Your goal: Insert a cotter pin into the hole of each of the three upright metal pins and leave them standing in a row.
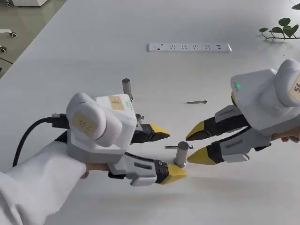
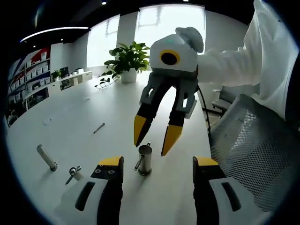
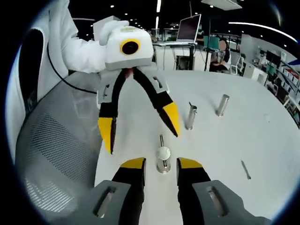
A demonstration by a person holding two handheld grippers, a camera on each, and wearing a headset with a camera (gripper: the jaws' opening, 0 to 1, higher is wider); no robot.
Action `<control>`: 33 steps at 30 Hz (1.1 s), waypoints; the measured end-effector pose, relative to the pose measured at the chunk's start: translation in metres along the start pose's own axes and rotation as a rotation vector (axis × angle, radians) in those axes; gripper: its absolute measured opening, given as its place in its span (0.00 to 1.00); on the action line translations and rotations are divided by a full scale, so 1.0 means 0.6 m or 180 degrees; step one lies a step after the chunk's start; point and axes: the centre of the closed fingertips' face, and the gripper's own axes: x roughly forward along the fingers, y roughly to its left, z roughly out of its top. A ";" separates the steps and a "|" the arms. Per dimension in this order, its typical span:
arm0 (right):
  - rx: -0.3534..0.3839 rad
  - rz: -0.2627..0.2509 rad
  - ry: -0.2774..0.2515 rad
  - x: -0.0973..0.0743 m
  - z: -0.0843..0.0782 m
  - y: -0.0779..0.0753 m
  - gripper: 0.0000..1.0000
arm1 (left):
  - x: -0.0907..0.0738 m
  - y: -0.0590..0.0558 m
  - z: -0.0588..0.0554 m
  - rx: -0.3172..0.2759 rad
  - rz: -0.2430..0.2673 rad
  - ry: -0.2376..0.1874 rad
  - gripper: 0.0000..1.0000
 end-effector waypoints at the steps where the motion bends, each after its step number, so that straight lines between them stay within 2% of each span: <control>1: 0.0016 -0.0003 -0.0007 0.002 -0.002 0.001 0.24 | -0.002 -0.005 0.003 -0.0027 -0.0024 -0.0072 0.73; 2: 0.0035 -0.0016 -0.0017 0.005 -0.004 0.002 0.26 | -0.006 -0.009 0.001 -0.0036 -0.0043 -0.0076 0.82; 3: 0.0050 -0.0019 -0.0028 0.007 -0.004 0.003 0.27 | -0.011 -0.014 -0.004 -0.0028 -0.0059 -0.0041 0.87; 8: 0.0208 -0.0050 -0.0188 0.018 0.001 0.006 0.26 | -0.022 -0.034 -0.028 -0.0054 -0.0124 0.0052 0.99; 10: 0.0222 -0.0053 -0.0206 0.021 0.002 0.006 0.26 | -0.024 -0.040 -0.040 -0.0172 -0.0165 0.0080 0.99; 15: 0.0205 -0.0084 -0.0188 0.028 0.001 0.003 0.25 | -0.031 -0.046 -0.061 -0.0156 -0.0149 0.0175 0.99; 24: 0.0165 -0.0051 -0.0127 0.036 -0.003 0.005 0.13 | -0.040 -0.046 -0.067 -0.0149 -0.0114 0.0225 0.99; 26: 0.0199 -0.0092 -0.0130 0.036 -0.006 -0.002 0.10 | -0.042 -0.045 -0.070 -0.0122 -0.0108 0.0253 0.99; 27: 0.0258 -0.0062 -0.0142 0.036 -0.006 -0.001 0.10 | -0.043 -0.045 -0.072 -0.0120 -0.0106 0.0273 0.99; 30: 0.0192 -0.0042 -0.0141 0.037 -0.007 0.000 0.09 | -0.045 -0.044 -0.074 -0.0117 -0.0097 0.0288 0.99; 32: 0.0159 -0.0072 -0.0155 0.037 -0.005 -0.003 0.08 | -0.046 -0.043 -0.075 -0.0128 -0.0095 0.0296 0.99; 33: 0.0168 -0.0139 -0.0160 0.037 -0.005 -0.010 0.08 | -0.047 -0.043 -0.077 -0.0121 -0.0092 0.0309 0.99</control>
